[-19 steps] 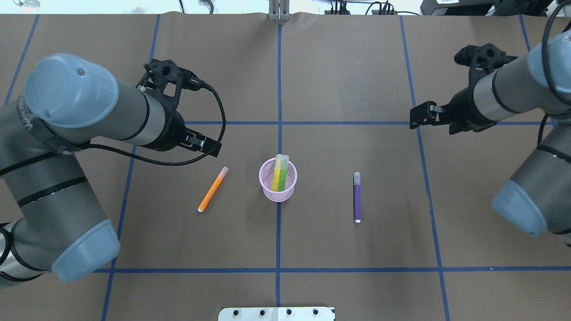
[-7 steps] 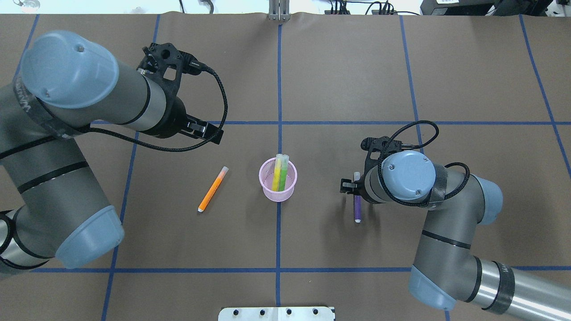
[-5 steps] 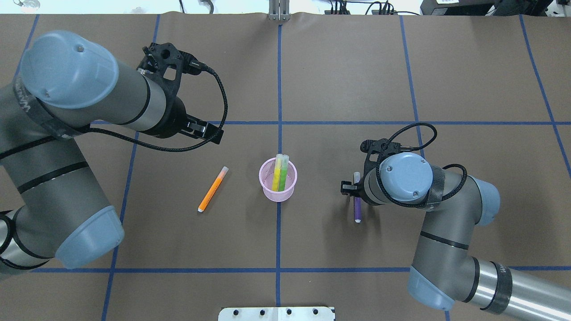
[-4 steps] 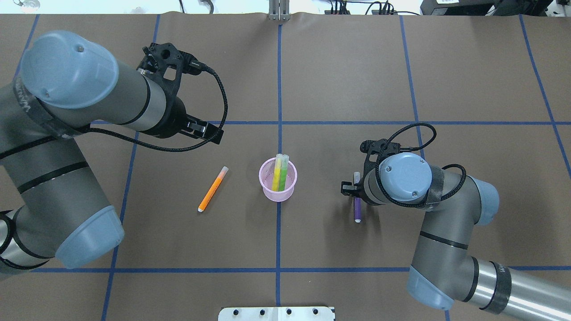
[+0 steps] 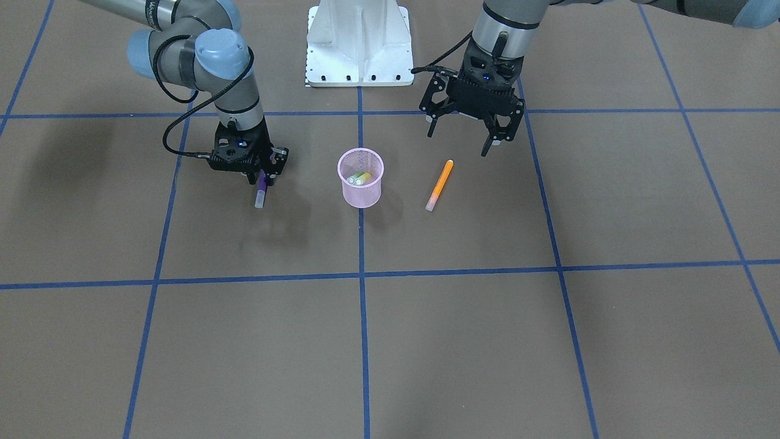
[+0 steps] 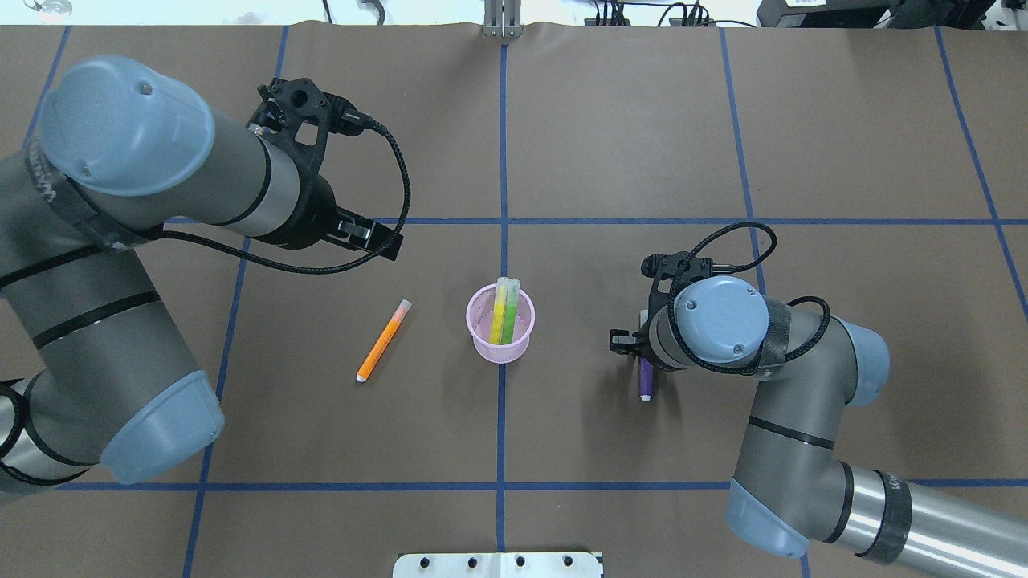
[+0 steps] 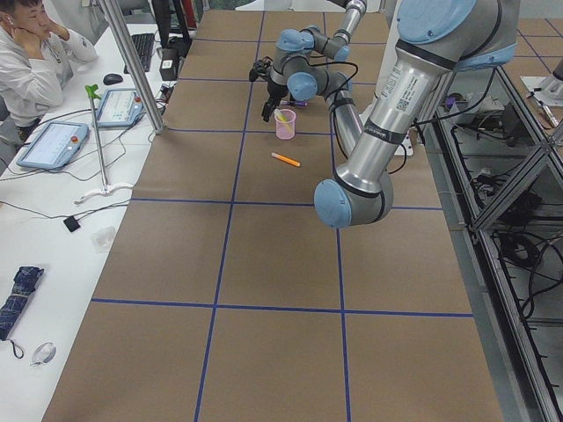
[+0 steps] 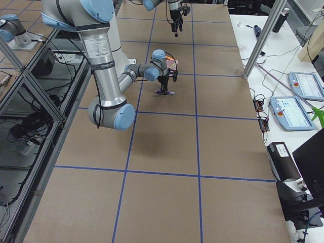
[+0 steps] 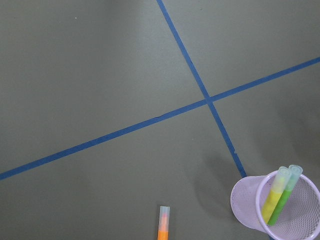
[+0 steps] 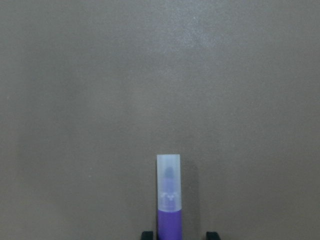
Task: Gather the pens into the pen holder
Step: 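Lower the right gripper onto the purple marker and close on it, then lift the purple marker with the right gripper and carry it over the cup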
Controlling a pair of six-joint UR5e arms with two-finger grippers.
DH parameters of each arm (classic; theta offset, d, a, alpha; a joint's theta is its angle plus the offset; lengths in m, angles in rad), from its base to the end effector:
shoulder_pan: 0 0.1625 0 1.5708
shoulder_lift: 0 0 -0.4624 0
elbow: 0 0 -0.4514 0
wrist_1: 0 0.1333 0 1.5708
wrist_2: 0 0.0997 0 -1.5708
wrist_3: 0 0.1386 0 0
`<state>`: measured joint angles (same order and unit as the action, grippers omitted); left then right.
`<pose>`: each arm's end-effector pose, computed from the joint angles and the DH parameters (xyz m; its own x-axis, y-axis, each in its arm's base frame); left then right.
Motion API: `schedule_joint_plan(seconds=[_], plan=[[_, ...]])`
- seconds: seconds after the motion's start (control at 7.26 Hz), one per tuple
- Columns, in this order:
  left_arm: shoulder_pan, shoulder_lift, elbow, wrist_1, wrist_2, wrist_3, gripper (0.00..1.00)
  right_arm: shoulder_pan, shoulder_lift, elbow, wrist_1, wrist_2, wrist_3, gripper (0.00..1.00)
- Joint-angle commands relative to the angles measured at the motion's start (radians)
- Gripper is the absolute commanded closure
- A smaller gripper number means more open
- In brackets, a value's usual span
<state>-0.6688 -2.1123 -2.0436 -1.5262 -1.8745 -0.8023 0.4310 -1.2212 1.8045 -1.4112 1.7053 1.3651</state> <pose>0.4469 -0.4703 0.1680 0.5958 0.3745 -0.7105 -0.0221 0.8919 0.4516 -0.5894 -0.3973 0.3820 0.7228 0.1096 0.6823 -0.1879 0.9813 0.0415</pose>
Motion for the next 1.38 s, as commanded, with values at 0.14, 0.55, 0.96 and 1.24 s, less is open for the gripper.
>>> schedule_joint_plan(seconds=[0.14,0.55,0.96,1.24], plan=[[0.0,0.0,-0.001,0.0,0.0,0.0,0.0,-0.005,0.002,-0.016,0.0,0.0,-0.001,0.84],[0.0,0.002,-0.001,-0.002,0.0,0.0,0.0,0.0,0.009,0.013,0.001,-0.009,0.002,1.0],[0.002,0.003,0.005,-0.005,-0.002,0.005,0.0,0.043,0.079,0.084,-0.003,-0.254,0.002,1.0],[0.002,0.006,0.023,-0.006,-0.005,0.017,0.0,-0.019,0.135,0.088,-0.003,-0.541,0.172,1.0]])
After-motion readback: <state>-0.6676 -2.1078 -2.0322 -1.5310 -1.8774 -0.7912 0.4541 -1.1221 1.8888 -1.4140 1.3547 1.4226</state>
